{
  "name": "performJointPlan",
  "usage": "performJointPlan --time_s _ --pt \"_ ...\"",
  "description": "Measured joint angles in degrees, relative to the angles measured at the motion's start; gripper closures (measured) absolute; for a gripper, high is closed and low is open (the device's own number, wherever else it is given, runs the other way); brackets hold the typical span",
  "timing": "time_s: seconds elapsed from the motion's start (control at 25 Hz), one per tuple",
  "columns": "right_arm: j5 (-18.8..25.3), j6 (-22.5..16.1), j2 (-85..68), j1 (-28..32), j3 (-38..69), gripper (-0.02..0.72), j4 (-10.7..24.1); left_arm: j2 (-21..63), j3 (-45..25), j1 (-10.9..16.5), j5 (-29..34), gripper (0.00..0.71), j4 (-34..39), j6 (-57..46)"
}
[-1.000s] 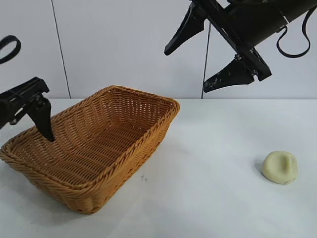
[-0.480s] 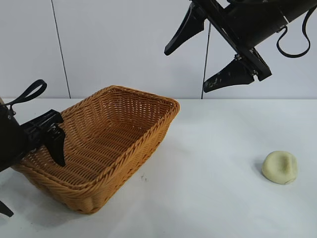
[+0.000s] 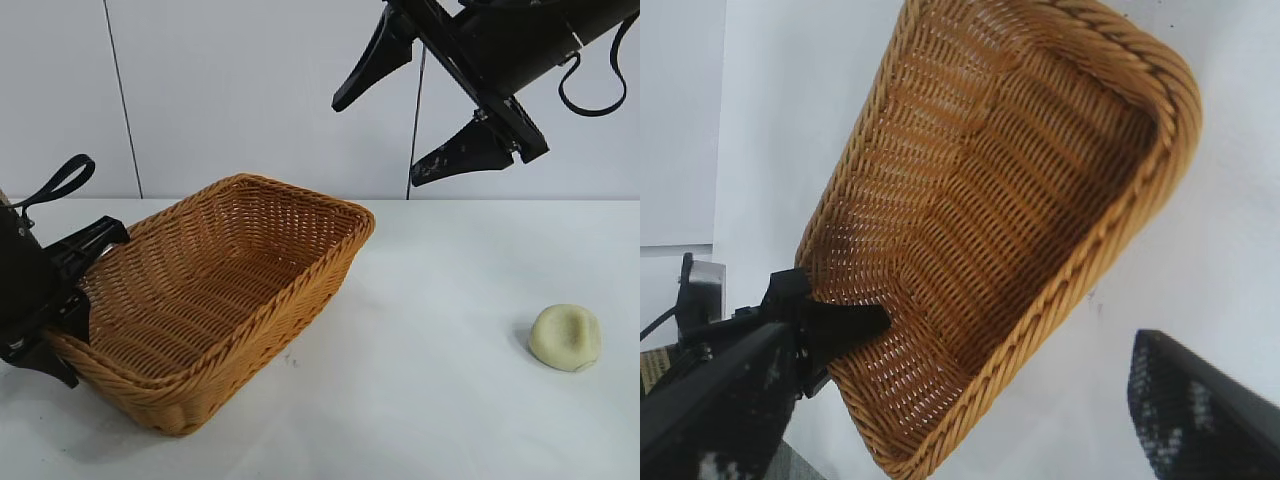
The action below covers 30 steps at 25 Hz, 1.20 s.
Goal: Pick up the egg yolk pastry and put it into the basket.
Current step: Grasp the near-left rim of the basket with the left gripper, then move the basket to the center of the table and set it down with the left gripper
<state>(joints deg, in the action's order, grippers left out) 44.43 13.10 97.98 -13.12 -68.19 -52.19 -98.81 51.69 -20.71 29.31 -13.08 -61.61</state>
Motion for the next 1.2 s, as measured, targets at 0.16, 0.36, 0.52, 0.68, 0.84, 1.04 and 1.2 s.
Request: performJointPlan --time_s 0.16,0.36,0.52,0.68,0.84,1.04,1.2 --pt "0.00 0.00 0.00 0.00 0.00 0.059 0.13 0.00 4.05 0.00 2.55 0.613 -1.85 6.48" --pt "0.00 0.00 0.00 0.00 0.00 0.059 0.18 -1.93 8.23 0.00 6.54 0.613 -2.30 13.19" --pt "0.17 0.00 0.00 0.00 0.00 0.059 0.18 -4.85 10.77 1.56 9.61 0.613 -5.16 20.75" --pt "0.19 0.00 0.00 0.00 0.00 0.059 0.18 -7.62 13.20 6.44 13.34 0.613 -11.32 33.85" --pt "0.24 0.00 0.00 0.00 0.00 0.059 0.18 -9.62 16.01 9.56 17.76 0.613 -14.87 46.38" --pt "0.24 0.00 0.00 0.00 0.00 0.059 0.18 -12.72 20.80 9.55 23.21 0.613 -14.93 53.17" --pt "0.26 0.00 0.00 0.00 0.00 0.059 0.23 -15.37 25.56 9.55 25.50 0.613 -13.62 56.04"
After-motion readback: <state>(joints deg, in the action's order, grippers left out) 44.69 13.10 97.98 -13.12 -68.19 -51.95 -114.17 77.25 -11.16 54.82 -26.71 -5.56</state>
